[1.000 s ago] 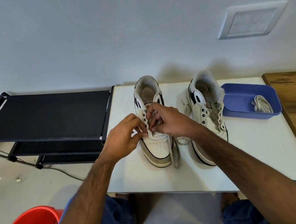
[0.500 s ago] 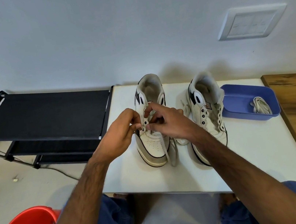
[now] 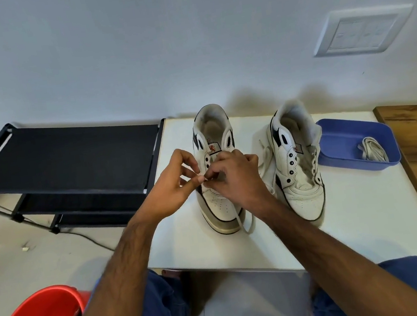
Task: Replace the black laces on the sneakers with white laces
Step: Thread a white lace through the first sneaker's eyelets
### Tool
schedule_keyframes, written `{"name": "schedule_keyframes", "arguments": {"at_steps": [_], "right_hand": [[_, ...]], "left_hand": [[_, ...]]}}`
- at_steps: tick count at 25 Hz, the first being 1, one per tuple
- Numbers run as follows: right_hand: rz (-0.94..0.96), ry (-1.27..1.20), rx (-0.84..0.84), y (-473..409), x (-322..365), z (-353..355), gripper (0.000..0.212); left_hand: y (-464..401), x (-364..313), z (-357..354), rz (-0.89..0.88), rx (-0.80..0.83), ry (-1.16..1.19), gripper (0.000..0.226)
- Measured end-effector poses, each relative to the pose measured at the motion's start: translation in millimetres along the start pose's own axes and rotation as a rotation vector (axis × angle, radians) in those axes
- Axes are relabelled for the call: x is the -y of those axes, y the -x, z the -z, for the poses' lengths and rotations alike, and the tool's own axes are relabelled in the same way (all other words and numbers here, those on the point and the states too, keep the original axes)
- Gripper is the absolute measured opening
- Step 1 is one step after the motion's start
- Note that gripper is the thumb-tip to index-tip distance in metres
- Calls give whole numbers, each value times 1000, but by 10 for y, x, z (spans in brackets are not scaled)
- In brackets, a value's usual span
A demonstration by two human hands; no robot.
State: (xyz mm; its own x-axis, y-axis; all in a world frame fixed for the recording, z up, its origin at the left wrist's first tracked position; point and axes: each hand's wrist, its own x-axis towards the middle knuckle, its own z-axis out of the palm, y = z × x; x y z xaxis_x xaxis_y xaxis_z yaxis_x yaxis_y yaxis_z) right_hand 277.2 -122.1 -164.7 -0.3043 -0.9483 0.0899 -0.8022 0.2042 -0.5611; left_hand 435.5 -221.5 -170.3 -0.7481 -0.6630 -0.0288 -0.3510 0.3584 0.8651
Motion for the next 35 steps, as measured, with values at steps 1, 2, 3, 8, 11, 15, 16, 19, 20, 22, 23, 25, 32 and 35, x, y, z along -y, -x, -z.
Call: {"name": "schedule_keyframes", "arguments": {"at_steps": [1, 2, 3, 8, 11, 15, 16, 19, 20, 22, 23, 25, 32, 35], "right_hand": [[9, -1, -2, 4, -14, 12, 10], [30, 5, -7, 3, -21, 23, 11], [62, 16, -11, -1, -19, 28, 12], [194, -12, 23, -41, 42, 40, 10], [153, -374, 45, -66, 228, 206, 10], [191, -891, 8, -180, 549, 601, 15], [203, -954, -31, -229, 556, 660, 16], [125, -962, -20, -330, 426, 638, 4], [70, -938, 3, -330, 343, 571, 9], [-28, -867, 4, -295, 192, 432, 12], [-63, -843, -10, -272, 133, 381, 11], [-120, -862, -30, -241, 62, 324, 10], [-105, -529, 197, -112, -30, 229, 30], [6, -253, 215, -75, -46, 168, 29]], "left_hand": [[2, 13, 19, 20, 27, 14, 31], [0, 40, 24, 12, 47, -13, 35], [-2, 67, 14, -11, 55, -44, 35], [-50, 134, -62, -63, 1, -59, 29], [-67, 135, -95, -114, -17, -63, 34], [-70, 115, -119, -87, -11, -110, 26], [-74, 120, -110, -91, -5, -125, 20], [-77, 110, -70, -60, -26, -69, 12], [-78, 96, -59, -36, -26, -17, 11], [-69, 64, -49, -20, 4, 47, 14], [-64, 53, -51, -25, 27, 46, 16], [-77, 48, -56, -28, 42, 33, 16], [-52, 64, -13, 46, 49, 79, 22], [-19, 55, 11, 67, 25, 79, 25]]}}
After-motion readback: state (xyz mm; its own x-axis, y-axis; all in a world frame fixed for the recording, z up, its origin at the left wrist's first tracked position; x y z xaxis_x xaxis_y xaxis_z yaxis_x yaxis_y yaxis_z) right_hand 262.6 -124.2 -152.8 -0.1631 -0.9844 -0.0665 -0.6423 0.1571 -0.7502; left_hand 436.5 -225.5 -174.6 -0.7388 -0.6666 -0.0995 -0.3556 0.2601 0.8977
